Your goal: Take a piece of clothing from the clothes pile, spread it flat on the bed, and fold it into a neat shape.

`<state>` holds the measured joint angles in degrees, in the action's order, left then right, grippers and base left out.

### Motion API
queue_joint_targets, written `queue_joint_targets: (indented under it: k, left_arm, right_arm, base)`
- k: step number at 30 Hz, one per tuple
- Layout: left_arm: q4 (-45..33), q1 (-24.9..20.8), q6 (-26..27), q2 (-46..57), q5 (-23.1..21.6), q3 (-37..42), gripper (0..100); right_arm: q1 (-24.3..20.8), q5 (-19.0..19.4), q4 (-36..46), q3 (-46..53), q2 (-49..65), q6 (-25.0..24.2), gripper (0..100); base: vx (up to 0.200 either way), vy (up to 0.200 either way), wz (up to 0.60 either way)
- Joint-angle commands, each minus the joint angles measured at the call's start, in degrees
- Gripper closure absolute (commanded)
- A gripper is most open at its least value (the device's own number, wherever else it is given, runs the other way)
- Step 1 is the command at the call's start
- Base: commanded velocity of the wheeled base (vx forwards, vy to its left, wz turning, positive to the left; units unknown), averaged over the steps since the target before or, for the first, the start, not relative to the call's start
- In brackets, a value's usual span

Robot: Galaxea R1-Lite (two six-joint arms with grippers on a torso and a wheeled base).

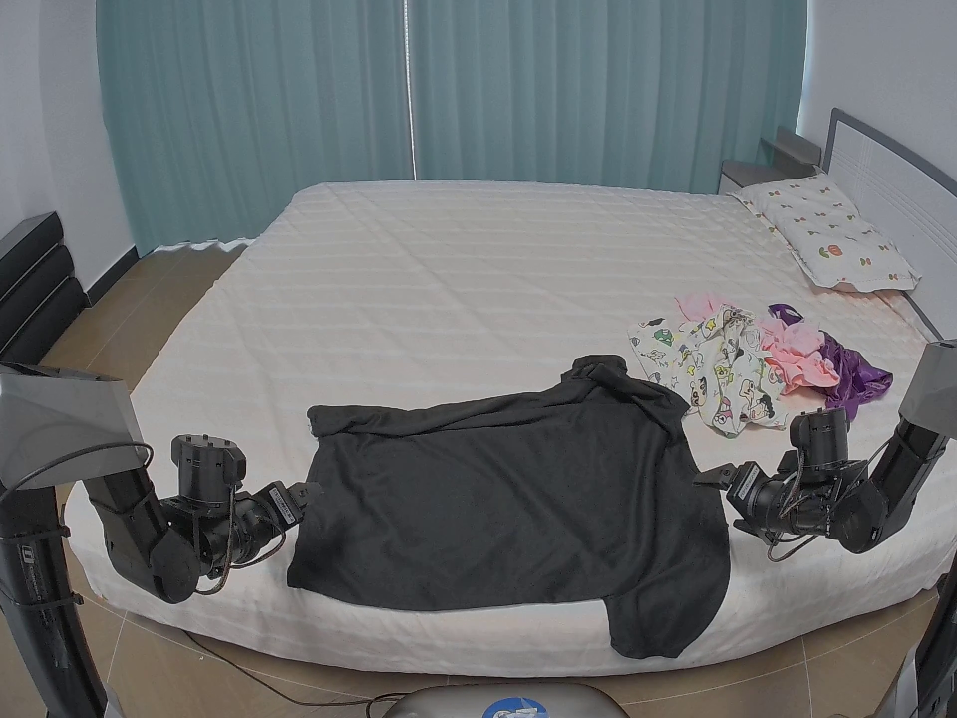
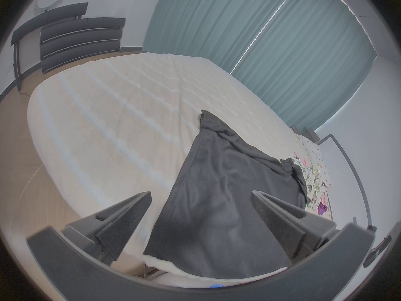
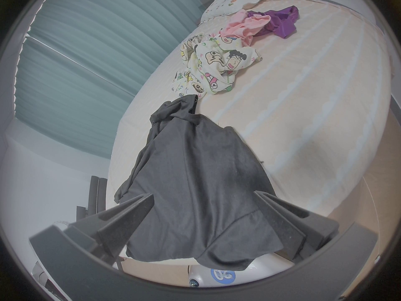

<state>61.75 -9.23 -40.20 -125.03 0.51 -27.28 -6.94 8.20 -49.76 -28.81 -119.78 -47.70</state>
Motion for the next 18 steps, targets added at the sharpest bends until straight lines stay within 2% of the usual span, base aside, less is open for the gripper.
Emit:
queue_joint_targets:
  k: [1,9,18]
  left_arm:
    - [0.0,-0.1,-0.8,-0.7,0.1,-0.9,0]
    - [0.0,-0.1,-2.1,-0.8,0.1,-1.1,0]
    - [0.0,-0.1,-2.1,-1.1,0.1,-1.1,0]
  right_arm:
    - [-0.1,0.0,-0.8,1.2,-1.5,-0.3,0]
    - [-0.2,0.0,-1.4,1.6,-2.1,-0.4,0]
    - [-0.2,0.0,-1.4,1.6,-2.1,-0.4,0]
  base:
    - [0.000,0.000,0.00]
    - [0.000,0.000,0.00]
    - [0.000,0.200,0.00]
